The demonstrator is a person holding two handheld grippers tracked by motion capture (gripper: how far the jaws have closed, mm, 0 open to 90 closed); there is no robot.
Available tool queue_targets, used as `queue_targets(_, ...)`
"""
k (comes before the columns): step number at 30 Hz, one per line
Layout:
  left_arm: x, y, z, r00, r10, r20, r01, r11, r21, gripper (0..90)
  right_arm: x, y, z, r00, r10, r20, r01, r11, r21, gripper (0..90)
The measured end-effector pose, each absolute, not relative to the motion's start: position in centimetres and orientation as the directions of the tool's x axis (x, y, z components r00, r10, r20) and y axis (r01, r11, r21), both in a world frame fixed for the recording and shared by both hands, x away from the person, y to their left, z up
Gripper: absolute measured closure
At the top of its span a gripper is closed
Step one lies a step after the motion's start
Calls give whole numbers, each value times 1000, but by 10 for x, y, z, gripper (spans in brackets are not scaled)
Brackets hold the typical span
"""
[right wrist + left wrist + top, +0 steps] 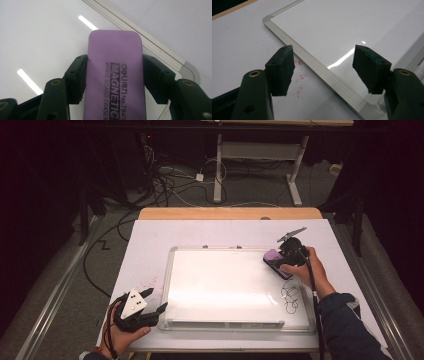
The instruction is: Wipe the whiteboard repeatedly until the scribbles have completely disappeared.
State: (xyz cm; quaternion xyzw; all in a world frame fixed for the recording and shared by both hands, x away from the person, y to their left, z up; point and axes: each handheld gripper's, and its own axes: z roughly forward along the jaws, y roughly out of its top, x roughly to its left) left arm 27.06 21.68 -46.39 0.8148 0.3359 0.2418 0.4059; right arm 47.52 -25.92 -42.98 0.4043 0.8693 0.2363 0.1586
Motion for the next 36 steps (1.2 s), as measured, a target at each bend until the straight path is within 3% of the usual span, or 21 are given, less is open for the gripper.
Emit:
queue_targets(6, 268, 216, -462, 664, 737, 122, 343, -445, 827, 338, 459, -265, -431, -518, 854, -57, 696, 459, 552, 416)
queue_targets(22, 266, 212, -461, 681, 723, 118, 342, -456, 822, 338, 377, -263, -440, -493, 869, -50, 669, 415, 617, 416)
queue_targets(36, 267, 211, -461, 678, 725, 120, 342, -456, 822, 334, 447, -269, -440, -412, 911, -28, 698, 336, 633, 417)
